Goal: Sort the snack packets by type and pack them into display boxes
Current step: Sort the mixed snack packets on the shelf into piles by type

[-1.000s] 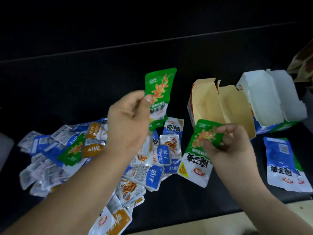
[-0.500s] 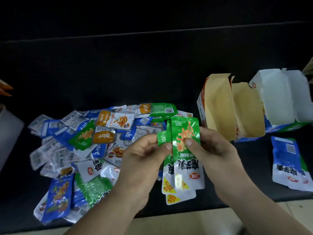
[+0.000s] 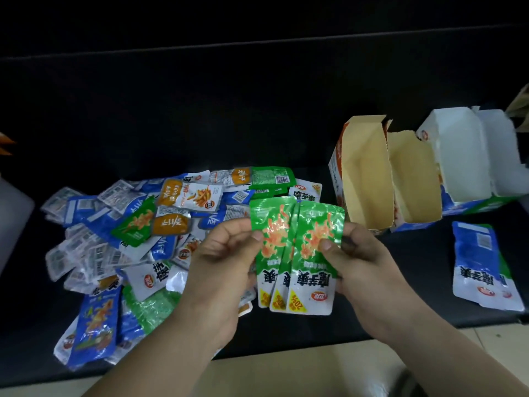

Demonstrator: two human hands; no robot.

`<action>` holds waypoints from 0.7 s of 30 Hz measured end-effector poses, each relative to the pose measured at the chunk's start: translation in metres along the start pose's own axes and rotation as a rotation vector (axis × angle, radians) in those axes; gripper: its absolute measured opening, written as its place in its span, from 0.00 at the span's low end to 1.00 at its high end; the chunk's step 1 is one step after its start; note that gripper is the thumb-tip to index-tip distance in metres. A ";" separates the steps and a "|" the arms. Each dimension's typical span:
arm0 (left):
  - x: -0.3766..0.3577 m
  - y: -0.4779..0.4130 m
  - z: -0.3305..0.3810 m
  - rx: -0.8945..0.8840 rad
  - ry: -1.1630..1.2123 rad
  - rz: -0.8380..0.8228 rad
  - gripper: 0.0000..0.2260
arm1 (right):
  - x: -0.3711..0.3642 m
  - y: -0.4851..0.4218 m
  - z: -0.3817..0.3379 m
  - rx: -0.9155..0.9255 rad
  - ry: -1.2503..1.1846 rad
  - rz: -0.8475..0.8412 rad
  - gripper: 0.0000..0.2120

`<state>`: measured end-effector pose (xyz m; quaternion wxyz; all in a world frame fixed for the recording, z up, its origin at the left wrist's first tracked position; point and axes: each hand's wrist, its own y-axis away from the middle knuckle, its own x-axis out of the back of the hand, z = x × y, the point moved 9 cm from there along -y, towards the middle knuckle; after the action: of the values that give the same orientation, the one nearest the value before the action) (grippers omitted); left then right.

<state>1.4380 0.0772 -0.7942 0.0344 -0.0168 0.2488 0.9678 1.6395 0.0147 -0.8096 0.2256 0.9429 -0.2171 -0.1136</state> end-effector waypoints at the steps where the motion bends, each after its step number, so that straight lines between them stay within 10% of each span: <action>1: -0.005 0.003 0.001 -0.025 -0.035 -0.009 0.09 | -0.003 0.002 -0.001 0.014 0.025 -0.016 0.09; 21: -0.140 0.043 -0.064 -0.028 -0.521 -0.389 0.30 | 0.107 0.033 -0.013 0.075 0.324 -0.009 0.30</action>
<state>1.5757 0.0003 -0.8222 0.2808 0.1837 0.2102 0.9183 1.7254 -0.0560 -0.7952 0.2216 0.9576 -0.1778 0.0471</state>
